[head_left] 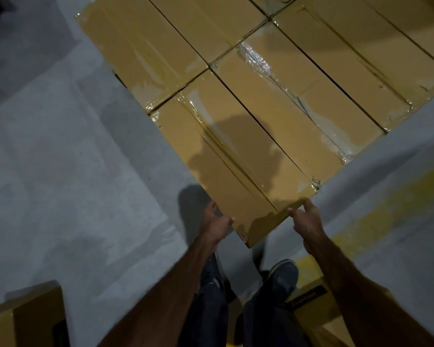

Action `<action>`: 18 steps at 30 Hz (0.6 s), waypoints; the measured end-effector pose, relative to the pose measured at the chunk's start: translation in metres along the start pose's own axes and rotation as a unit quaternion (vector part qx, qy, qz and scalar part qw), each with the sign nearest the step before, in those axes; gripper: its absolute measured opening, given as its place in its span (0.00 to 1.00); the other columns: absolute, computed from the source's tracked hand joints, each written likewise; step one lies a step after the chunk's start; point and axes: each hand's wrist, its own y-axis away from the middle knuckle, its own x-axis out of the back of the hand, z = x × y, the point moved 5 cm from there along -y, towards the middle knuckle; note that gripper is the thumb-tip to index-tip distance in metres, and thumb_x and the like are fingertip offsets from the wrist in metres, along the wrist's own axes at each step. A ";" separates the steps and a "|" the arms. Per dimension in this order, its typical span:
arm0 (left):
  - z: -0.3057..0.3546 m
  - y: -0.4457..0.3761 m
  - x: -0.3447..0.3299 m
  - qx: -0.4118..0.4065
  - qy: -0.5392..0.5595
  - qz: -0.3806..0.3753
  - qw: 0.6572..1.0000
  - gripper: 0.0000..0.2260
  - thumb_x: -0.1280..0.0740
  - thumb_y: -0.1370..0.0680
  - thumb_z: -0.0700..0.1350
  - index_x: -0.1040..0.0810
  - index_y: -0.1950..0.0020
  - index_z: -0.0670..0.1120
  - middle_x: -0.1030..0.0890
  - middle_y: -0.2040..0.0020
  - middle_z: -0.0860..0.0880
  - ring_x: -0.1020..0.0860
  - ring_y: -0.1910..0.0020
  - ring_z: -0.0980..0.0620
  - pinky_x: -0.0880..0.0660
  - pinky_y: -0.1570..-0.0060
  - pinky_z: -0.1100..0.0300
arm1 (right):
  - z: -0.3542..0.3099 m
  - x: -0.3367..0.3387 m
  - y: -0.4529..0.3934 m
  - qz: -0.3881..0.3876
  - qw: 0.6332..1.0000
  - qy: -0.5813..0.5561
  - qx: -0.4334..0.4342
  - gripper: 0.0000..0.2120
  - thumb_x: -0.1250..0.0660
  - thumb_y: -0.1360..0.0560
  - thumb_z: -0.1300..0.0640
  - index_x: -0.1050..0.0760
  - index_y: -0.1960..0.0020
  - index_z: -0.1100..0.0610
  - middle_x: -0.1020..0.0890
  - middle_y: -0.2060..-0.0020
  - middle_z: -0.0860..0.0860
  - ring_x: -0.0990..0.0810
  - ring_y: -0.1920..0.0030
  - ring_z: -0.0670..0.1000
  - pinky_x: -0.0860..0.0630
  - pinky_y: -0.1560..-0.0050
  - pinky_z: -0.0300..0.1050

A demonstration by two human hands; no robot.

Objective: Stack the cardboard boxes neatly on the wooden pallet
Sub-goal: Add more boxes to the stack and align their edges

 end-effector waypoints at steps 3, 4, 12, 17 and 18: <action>0.001 -0.004 0.005 0.002 0.005 0.001 1.000 0.36 0.28 0.20 0.32 0.38 0.16 0.47 0.34 0.18 0.51 0.34 0.22 0.48 0.34 0.36 0.60 | -0.002 0.003 0.001 0.000 1.000 0.030 0.006 0.07 0.33 0.19 0.64 0.24 0.43 0.56 0.20 0.48 0.55 0.27 0.58 0.50 0.29 0.61 0.44; 0.002 -0.009 0.008 -0.005 0.008 0.003 1.000 0.36 0.28 0.21 0.32 0.38 0.16 0.47 0.35 0.18 0.52 0.34 0.22 0.49 0.34 0.36 0.60 | -0.002 0.003 0.001 0.000 0.999 0.048 0.004 0.07 0.32 0.19 0.63 0.24 0.41 0.56 0.20 0.46 0.55 0.25 0.54 0.52 0.27 0.57 0.46; 0.052 -0.066 0.065 -0.051 0.000 0.049 0.998 0.42 0.23 0.23 0.37 0.43 0.15 0.43 0.38 0.16 0.46 0.38 0.18 0.45 0.31 0.26 0.51 | -0.041 -0.062 0.036 -0.026 0.810 0.475 0.344 0.32 0.32 0.20 0.55 0.38 0.20 0.60 0.31 0.23 0.60 0.25 0.31 0.61 0.26 0.30 0.61; 0.090 -0.114 0.112 -0.065 0.000 0.084 0.994 0.41 0.21 0.34 0.46 0.29 0.22 0.49 0.27 0.22 0.53 0.26 0.26 0.47 0.24 0.31 0.43 | -0.084 -0.127 0.024 -0.117 0.730 0.581 0.340 0.37 0.42 0.16 0.46 0.57 0.15 0.53 0.53 0.15 0.55 0.50 0.16 0.60 0.43 0.20 0.67; 0.098 -0.120 0.119 -0.070 -0.003 0.088 0.994 0.42 0.21 0.34 0.47 0.31 0.21 0.49 0.28 0.22 0.53 0.26 0.27 0.47 0.24 0.31 0.41 | -0.095 -0.136 0.020 -0.125 0.727 0.585 0.338 0.38 0.41 0.16 0.44 0.58 0.15 0.52 0.54 0.15 0.55 0.52 0.16 0.60 0.45 0.20 0.68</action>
